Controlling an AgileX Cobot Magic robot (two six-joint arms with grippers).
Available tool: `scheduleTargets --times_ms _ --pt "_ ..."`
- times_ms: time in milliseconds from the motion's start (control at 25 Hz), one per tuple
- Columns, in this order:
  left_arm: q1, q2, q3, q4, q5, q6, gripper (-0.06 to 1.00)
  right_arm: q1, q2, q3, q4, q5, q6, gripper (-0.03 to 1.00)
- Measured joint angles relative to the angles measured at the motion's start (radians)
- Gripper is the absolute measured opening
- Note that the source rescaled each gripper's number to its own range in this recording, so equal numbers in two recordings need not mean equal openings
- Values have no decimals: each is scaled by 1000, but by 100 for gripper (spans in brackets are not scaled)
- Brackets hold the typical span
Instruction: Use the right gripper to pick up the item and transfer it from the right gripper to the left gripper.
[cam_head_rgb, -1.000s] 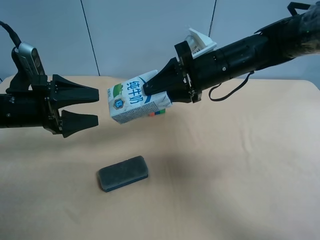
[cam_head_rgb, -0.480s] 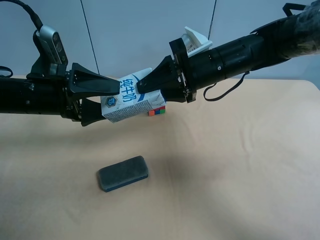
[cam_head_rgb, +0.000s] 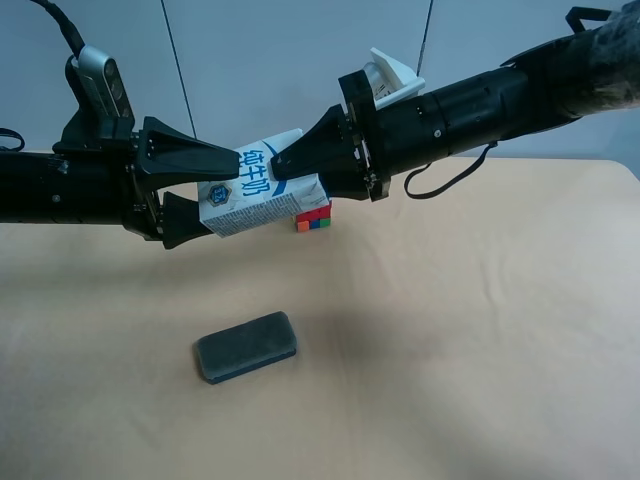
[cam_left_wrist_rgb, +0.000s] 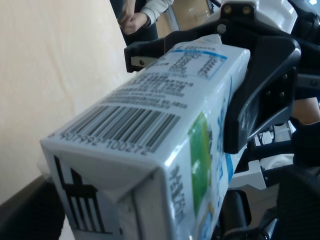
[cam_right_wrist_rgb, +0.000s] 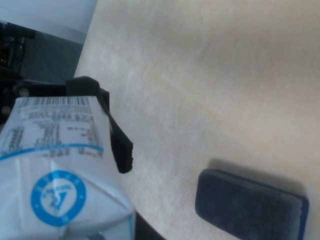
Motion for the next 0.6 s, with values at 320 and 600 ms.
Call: scheduleTargets --times_ms 320,600 --pt "0 0 0 -1 0 -16 86 7 0 0 14 0 -2 0" --pt "0 0 0 -15 0 -23 79 33 0 0 16 0 -22 0"
